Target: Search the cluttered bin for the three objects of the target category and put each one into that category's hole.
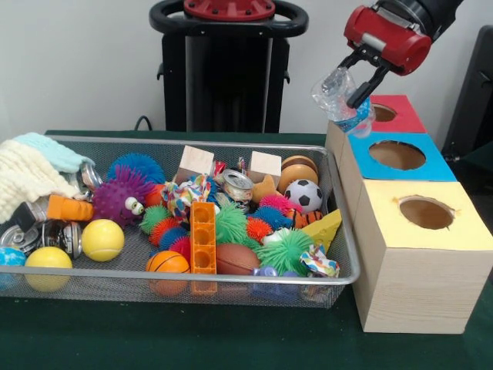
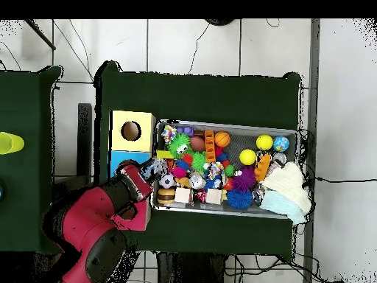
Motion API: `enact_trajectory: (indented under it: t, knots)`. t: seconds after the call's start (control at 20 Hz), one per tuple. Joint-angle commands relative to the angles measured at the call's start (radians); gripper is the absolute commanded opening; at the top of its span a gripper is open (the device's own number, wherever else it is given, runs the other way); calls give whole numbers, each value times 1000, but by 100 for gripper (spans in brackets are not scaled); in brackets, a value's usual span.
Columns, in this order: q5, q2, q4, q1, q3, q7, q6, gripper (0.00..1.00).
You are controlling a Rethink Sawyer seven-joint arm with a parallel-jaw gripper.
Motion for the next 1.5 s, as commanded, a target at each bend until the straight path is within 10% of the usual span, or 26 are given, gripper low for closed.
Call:
enact_trajectory:
  t: [0.05, 1.5]
  knots:
    - [56, 5, -97, -18, 99, 324, 148, 0]
    - [21, 91, -201, 54, -15, 460, 312, 0]
